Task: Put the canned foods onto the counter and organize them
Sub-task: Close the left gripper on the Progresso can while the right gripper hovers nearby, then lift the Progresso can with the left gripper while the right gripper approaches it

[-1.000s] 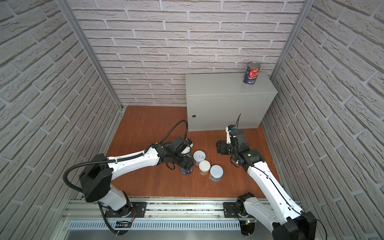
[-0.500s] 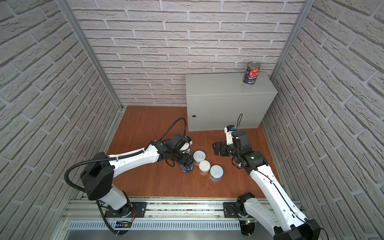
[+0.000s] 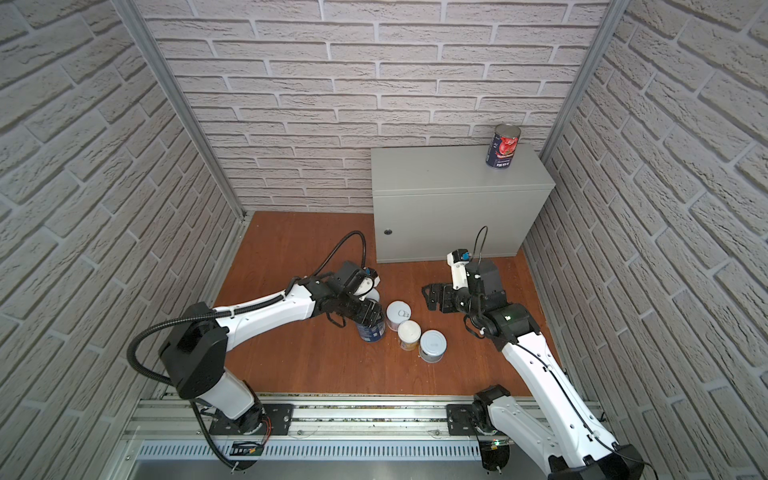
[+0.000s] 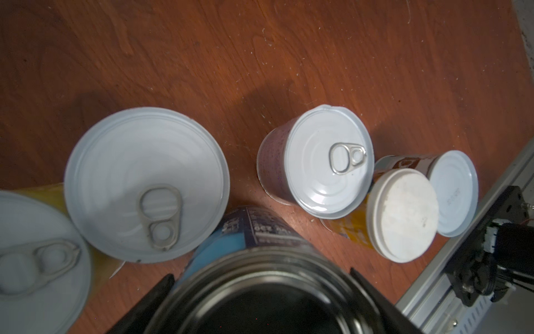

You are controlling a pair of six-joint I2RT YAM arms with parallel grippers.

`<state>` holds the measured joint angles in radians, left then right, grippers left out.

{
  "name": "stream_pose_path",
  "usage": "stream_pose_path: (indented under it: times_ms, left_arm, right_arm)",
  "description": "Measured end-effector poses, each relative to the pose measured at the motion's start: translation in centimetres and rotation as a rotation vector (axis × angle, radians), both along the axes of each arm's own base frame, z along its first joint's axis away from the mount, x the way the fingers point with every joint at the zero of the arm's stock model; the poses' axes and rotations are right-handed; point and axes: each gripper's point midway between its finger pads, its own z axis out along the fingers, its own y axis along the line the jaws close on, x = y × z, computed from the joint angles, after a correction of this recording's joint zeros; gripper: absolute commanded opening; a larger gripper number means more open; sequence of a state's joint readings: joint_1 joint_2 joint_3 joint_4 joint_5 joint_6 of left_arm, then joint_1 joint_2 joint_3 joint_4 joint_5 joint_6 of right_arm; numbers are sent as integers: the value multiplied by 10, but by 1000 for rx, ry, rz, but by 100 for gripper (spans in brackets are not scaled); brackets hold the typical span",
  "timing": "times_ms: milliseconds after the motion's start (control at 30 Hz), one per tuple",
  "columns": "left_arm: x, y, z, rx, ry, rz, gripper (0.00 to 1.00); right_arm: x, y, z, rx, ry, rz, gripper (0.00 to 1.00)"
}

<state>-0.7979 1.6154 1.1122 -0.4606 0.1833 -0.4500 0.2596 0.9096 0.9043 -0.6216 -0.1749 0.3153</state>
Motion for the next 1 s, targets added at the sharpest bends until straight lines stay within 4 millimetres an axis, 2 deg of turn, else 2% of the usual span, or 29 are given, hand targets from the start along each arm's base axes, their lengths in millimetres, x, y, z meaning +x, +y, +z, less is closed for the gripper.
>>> stream_pose_path:
  times_ms: [167, 433, 567, 833, 1000]
  left_arm:
    - [7, 12, 0, 27, 6, 19, 23]
    - [16, 22, 0, 32, 8, 45, 23]
    - [19, 25, 2, 19, 21, 55, 23]
    - [29, 34, 20, -22, 5, 89, 23]
    - [30, 38, 28, -45, 4, 102, 23]
  right_arm:
    - [-3, 5, -4, 15, -1, 22, 97]
    - [-6, 25, -4, 65, -16, 90, 97]
    - [-2, 45, 0, 86, -37, 142, 97]
    - [4, 85, -13, 68, -32, 246, 96]
    - [5, 111, -12, 34, -57, 321, 96]
